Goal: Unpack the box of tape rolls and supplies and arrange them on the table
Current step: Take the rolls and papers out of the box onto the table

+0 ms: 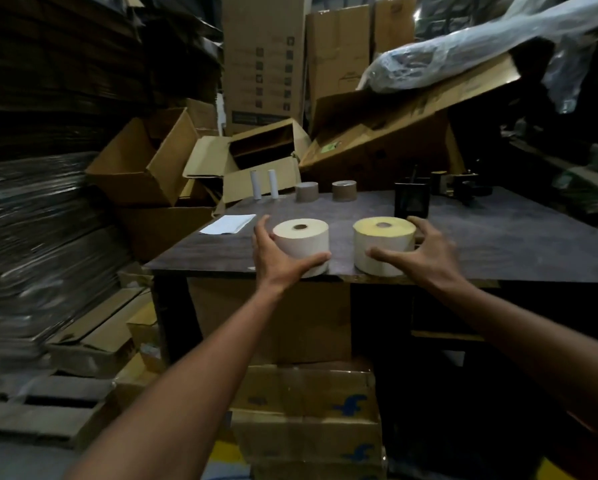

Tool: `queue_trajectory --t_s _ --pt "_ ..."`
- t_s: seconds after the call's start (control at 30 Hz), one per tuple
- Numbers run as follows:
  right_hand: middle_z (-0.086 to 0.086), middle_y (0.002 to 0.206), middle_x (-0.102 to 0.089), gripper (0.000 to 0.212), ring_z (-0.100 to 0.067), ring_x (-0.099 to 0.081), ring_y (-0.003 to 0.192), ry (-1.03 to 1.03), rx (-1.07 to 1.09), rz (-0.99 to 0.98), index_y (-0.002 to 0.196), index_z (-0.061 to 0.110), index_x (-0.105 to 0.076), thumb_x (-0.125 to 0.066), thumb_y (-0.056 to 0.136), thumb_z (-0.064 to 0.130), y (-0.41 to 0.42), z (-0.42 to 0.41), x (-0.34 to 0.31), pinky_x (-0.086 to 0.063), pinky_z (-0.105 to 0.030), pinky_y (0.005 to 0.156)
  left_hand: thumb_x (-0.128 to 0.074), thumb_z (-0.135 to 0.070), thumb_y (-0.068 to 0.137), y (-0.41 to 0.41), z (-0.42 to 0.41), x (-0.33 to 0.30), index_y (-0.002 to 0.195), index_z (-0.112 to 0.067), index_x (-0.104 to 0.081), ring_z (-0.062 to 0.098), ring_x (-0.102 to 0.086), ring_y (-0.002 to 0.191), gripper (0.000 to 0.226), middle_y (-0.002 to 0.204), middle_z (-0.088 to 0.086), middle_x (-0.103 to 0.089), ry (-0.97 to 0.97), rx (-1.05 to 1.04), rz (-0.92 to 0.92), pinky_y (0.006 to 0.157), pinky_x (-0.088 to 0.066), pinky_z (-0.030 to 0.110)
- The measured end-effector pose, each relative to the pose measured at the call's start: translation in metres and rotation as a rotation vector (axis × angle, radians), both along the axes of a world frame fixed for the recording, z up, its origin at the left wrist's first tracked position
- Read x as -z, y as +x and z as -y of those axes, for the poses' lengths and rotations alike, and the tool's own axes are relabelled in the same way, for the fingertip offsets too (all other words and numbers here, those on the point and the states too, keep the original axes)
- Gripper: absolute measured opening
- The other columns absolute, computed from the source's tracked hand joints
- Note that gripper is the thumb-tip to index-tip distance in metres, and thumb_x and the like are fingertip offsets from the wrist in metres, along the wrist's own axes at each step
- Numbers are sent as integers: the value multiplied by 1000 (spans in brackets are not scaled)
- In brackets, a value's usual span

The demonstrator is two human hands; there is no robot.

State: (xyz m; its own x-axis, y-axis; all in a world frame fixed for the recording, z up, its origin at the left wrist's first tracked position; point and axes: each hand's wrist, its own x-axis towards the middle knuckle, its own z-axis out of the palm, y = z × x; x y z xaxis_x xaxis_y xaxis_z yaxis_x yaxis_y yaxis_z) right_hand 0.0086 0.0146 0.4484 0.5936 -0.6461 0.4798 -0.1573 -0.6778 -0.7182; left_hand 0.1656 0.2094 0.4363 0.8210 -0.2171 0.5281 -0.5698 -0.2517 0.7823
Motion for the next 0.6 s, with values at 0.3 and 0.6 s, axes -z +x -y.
queue_trajectory --t_s 0.3,0.6 --pt "-12 128 -59 93 -25 -57 111 54 -37 53 137 14 -47 -86 61 50 40 -40 -4 -52 -28 77 -85 -63 35 32 -27 -1 139 -21 -45 25 -50 124 119 135 5 -57 33 -66 -133 97 -52 49" --pt "-8 122 -64 89 -22 -60 107 158 -102 64 130 13 -54 -87 57 52 80 -64 0 -59 -37 80 -92 -50 43 73 -77 -3 137 -15 -49 28 -54 121 109 133 8 -58 3 -186 -176 95 -53 50"
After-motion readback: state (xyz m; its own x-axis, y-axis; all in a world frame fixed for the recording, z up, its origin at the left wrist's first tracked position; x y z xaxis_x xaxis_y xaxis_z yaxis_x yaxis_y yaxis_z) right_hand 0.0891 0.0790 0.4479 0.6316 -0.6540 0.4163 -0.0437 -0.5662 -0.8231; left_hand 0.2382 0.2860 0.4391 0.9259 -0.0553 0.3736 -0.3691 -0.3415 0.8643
